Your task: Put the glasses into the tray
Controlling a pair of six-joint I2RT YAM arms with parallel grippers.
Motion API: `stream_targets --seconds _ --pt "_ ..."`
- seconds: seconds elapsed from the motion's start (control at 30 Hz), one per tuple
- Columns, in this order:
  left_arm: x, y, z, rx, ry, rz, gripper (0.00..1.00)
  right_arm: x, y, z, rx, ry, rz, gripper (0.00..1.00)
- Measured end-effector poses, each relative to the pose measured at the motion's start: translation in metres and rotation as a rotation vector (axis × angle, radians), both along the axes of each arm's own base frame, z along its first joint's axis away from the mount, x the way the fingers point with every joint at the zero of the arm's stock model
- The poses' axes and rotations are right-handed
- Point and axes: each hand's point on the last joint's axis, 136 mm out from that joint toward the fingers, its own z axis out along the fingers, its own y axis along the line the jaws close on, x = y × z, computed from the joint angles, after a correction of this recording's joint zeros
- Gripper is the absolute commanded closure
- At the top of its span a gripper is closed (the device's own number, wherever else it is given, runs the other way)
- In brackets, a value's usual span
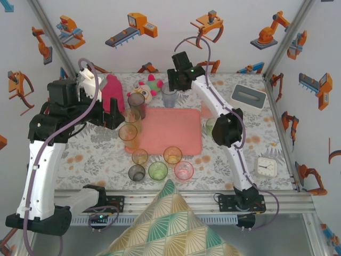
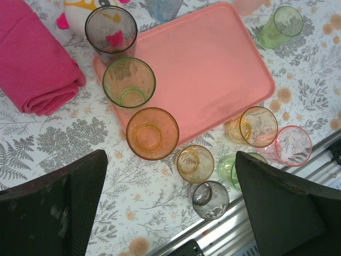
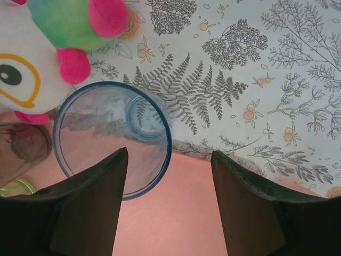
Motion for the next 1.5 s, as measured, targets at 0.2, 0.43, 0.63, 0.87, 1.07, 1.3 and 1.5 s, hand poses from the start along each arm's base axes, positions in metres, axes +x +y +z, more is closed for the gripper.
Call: stream_targets --seconds 0.2,0.43,0.63,0.87,1.07,1.3,1.5 --pt "0.0 0.0 0.0 -0.002 0.002 0.001 0.03 0.001 -0.002 0.0 0.002 0.002 -0.002 0.46" --pt "0.0 0.0 -0.004 -0.001 0.01 0.002 0.03 0.0 -0.004 -0.006 -0.005 0.016 -0.001 0.51" --pt "0.0 0.0 -0.005 0.0 0.013 0.002 0.03 -0.001 -0.004 -0.007 -0.006 0.021 0.005 0.58" --pt "0.0 0.0 -0.006 0.001 0.016 0.002 0.03 -0.004 -0.003 -0.012 -0.002 0.041 0.017 0.63" --pt "0.0 0.0 -0.006 0.001 0.016 0.002 0.03 -0.009 -0.005 -0.026 -0.019 0.075 0.018 0.68" --pt "0.0 0.0 -0.007 0.001 0.017 0.002 0.03 -0.016 -0.01 -0.042 -0.049 0.121 0.018 0.77" --pt "0.0 0.0 -0.007 -0.001 0.018 0.004 0.03 -0.016 -0.01 -0.041 -0.049 0.119 0.017 0.82"
